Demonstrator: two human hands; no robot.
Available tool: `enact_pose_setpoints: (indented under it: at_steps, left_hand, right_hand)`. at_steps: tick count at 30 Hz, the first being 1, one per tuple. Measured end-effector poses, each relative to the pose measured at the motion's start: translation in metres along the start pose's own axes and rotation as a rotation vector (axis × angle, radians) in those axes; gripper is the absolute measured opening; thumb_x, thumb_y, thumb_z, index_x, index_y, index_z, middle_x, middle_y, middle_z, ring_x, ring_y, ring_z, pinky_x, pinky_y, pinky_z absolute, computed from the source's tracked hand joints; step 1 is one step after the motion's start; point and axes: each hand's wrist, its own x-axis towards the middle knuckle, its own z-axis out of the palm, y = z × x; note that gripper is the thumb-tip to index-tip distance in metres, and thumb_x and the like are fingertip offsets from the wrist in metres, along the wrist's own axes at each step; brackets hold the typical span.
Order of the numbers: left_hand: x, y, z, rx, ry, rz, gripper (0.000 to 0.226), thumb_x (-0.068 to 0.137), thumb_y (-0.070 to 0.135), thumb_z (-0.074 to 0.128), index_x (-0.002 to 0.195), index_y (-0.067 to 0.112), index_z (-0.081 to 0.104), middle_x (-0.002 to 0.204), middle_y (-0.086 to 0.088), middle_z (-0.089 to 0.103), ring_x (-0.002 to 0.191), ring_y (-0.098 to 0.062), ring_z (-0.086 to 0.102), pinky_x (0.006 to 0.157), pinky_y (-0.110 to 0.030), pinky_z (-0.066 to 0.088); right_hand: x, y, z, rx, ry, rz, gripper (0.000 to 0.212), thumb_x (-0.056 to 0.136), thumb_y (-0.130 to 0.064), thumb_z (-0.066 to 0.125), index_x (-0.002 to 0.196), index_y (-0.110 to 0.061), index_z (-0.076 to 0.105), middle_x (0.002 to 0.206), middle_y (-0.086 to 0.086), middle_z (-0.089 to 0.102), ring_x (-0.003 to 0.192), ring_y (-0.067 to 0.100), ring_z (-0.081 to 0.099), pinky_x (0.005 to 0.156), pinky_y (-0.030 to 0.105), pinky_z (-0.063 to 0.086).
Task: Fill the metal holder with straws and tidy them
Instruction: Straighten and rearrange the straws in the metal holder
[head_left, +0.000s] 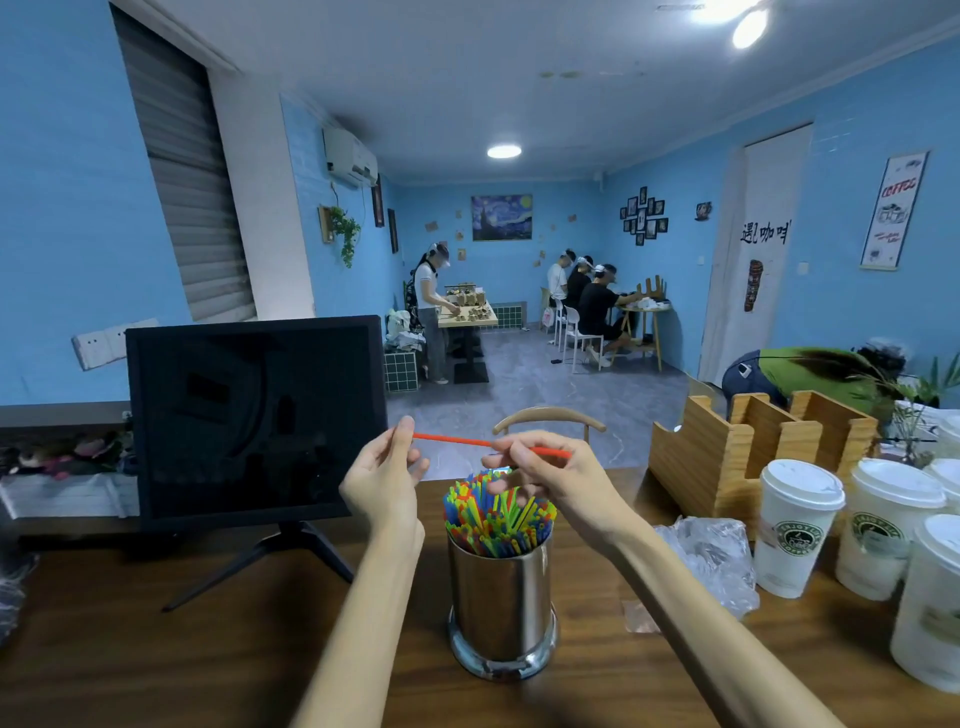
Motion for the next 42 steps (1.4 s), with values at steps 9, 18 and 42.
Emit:
enact_pose_setpoints:
  at_steps: [9,18,42]
  left_hand:
    - [0.003,-0.021,-0.014,0.839,-0.293,0.179,0.022,0.093,0.041,0.068,0.095,0.023,0.08,0.093,0.006,0.073,0.094,-0.015,0.063,0.08,-0.034,0.052]
    - [0.01,-0.034,-0.02,1.056,-0.46,0.2,0.032,0.103,0.036,0.053,0.121,0.019,0.073,0.123,-0.002,0.071,0.108,-0.017,0.062,0.09,-0.027,0.048]
    - [0.031,-0.035,0.007,1.042,-0.46,0.209,0.016,0.085,0.036,0.075,0.077,0.024,0.08,0.083,0.009,0.075,0.084,-0.012,0.066,0.062,-0.021,0.044]
  right_hand:
    - [0.018,-0.008,-0.011,-0.42,0.348,-0.2,0.026,0.107,-0.026,0.049,0.096,-0.021,0.072,0.086,-0.005,0.069,0.077,0.013,0.062,0.071,0.027,0.048]
    - [0.032,0.02,-0.021,-0.891,0.287,-0.322,0.053,0.1,-0.02,0.063,0.149,-0.023,0.043,0.076,-0.007,0.065,0.066,0.007,0.059,0.065,0.027,0.047]
    - [0.027,0.057,-0.017,-1.164,0.06,0.018,0.037,0.102,-0.049,0.051,0.122,-0.027,0.072,0.12,-0.001,0.063,0.111,0.022,0.057,0.096,0.041,0.047]
